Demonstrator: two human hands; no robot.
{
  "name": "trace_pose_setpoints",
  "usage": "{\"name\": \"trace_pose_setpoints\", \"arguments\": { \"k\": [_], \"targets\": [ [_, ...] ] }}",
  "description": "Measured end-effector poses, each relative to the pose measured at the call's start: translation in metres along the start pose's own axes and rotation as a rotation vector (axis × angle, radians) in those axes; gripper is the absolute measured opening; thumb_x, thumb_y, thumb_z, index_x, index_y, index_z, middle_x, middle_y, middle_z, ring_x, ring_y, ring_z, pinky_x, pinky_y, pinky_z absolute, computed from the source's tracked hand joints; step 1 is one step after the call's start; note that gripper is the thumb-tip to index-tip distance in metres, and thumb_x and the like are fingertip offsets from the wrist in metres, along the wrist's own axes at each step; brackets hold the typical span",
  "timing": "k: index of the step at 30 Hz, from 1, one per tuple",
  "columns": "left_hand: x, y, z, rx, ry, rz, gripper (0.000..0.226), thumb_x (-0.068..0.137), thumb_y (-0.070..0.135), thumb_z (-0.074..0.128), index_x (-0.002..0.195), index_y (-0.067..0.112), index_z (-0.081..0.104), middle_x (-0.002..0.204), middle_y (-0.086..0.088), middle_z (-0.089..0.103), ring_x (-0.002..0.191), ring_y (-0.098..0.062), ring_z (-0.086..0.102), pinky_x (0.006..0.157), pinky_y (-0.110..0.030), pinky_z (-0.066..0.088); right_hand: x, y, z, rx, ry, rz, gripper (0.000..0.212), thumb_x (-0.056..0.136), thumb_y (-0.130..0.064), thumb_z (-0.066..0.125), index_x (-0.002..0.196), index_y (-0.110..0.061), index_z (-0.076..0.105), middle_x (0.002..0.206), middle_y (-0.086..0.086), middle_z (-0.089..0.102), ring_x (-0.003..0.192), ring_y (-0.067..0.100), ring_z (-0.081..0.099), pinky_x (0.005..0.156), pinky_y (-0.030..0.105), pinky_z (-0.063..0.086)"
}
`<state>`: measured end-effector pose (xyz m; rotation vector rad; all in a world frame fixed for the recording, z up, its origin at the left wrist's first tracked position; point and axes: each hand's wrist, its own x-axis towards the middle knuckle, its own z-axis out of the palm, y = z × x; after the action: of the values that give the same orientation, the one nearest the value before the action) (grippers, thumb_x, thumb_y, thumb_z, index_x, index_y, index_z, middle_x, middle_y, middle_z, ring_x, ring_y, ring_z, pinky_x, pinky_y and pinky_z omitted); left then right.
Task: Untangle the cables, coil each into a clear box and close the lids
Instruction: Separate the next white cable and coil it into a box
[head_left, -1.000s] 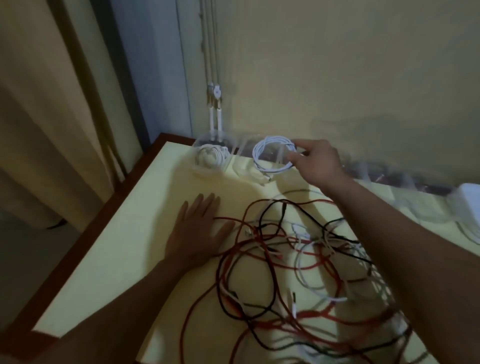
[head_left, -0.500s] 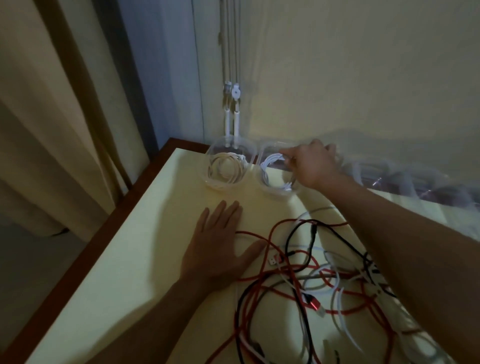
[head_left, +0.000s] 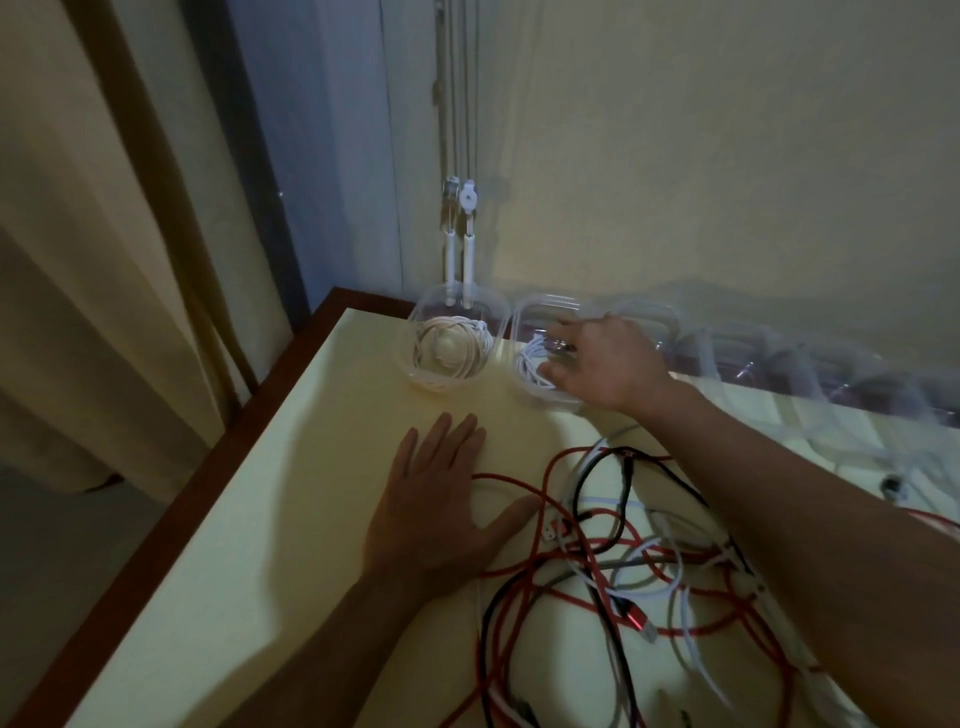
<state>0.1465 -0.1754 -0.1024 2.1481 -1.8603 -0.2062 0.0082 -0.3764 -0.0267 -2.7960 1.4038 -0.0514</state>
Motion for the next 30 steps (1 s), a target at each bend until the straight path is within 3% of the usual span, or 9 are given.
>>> {"name": "trace_pose_setpoints", "arguments": {
  "k": [4,9,11,14,19,22,25,27,30],
  "targets": [
    [0.0,0.0,0.001,-0.008,0.01,-0.001,0.1,0.081,0.09,0.013,0.157,0.026,0.024,0.166,0.012,0.014,0.153,-0.008,-0.003,0.125,-0.04,-0.004,0.001,-0.006,0.0,0.004,0.012,-0.012,0.041,0.089,-0.053,0.058,0.123,-0.032,0.07,0.121,0.003,0.072,0.107,0.028,0.068,0.094,0.04,0.052],
    [-0.001,0.0,0.001,-0.006,0.013,-0.001,0.099,0.081,0.089,0.014,0.157,0.026,0.024,0.166,0.012,0.014,0.153,-0.008,-0.003,0.125,-0.04,-0.004,-0.007,-0.002,-0.01,0.278,0.136,0.009,0.045,0.085,-0.038,0.074,0.129,-0.029,0.069,0.145,0.001,0.058,0.123,0.025,0.063,0.106,0.037,0.047],
    [-0.001,0.0,0.001,0.003,0.014,-0.001,0.1,0.08,0.089,0.011,0.157,0.026,0.024,0.166,0.012,0.014,0.153,-0.008,-0.003,0.125,-0.041,-0.003,-0.01,0.005,-0.014,0.381,0.106,0.013,0.052,0.08,-0.032,0.083,0.129,-0.023,0.07,0.141,0.005,0.061,0.123,0.024,0.063,0.106,0.034,0.046],
    [0.0,0.0,0.001,-0.011,0.014,-0.004,0.103,0.079,0.09,0.009,0.157,0.026,0.025,0.166,0.012,0.014,0.153,-0.008,-0.004,0.125,-0.041,-0.003,-0.013,0.012,-0.016,0.378,0.014,0.035,0.06,0.072,-0.038,0.089,0.127,-0.022,0.071,0.122,0.008,0.072,0.113,0.024,0.067,0.092,0.026,0.046],
    [0.001,-0.002,0.003,-0.008,0.017,-0.006,0.102,0.079,0.091,0.011,0.157,0.026,0.026,0.166,0.011,0.016,0.153,-0.008,-0.002,0.125,-0.04,-0.004,-0.013,0.006,-0.009,0.254,0.064,0.023,0.058,0.071,-0.048,0.087,0.124,-0.028,0.072,0.111,0.005,0.076,0.102,0.026,0.068,0.077,0.026,0.041],
    [0.001,-0.002,0.002,0.011,0.007,-0.004,0.104,0.078,0.092,0.008,0.157,0.026,0.025,0.166,0.011,0.014,0.153,-0.007,-0.003,0.125,-0.039,-0.005,-0.03,0.003,-0.023,0.361,0.138,0.003,0.051,0.076,-0.045,0.085,0.122,-0.027,0.073,0.116,0.001,0.075,0.104,0.023,0.069,0.087,0.032,0.051],
    [-0.001,-0.001,-0.001,-0.006,0.018,0.001,0.112,0.073,0.094,-0.001,0.156,0.024,0.028,0.165,0.011,0.019,0.153,-0.008,0.002,0.125,-0.038,-0.003,-0.062,0.01,-0.04,0.35,0.144,-0.005,0.043,0.082,-0.045,0.08,0.12,-0.026,0.074,0.122,-0.001,0.073,0.109,0.021,0.067,0.095,0.031,0.049],
    [-0.003,0.0,-0.003,-0.04,0.024,0.007,0.117,0.071,0.094,-0.003,0.155,0.021,0.032,0.164,0.008,0.025,0.153,-0.009,0.008,0.125,-0.035,-0.003,-0.096,0.018,-0.053,0.315,0.088,-0.01,0.038,0.085,-0.045,0.078,0.118,-0.027,0.074,0.123,-0.002,0.072,0.111,0.02,0.066,0.092,0.024,0.044],
    [-0.009,0.003,-0.003,-0.099,0.012,-0.042,0.123,0.067,0.096,-0.004,0.156,0.017,0.029,0.164,0.004,0.024,0.152,-0.01,0.009,0.123,-0.029,-0.005,-0.156,0.029,-0.068,0.316,0.027,0.0,0.034,0.085,-0.046,0.076,0.116,-0.03,0.075,0.116,-0.005,0.075,0.105,0.014,0.068,0.091,0.028,0.048]
  ]
}}
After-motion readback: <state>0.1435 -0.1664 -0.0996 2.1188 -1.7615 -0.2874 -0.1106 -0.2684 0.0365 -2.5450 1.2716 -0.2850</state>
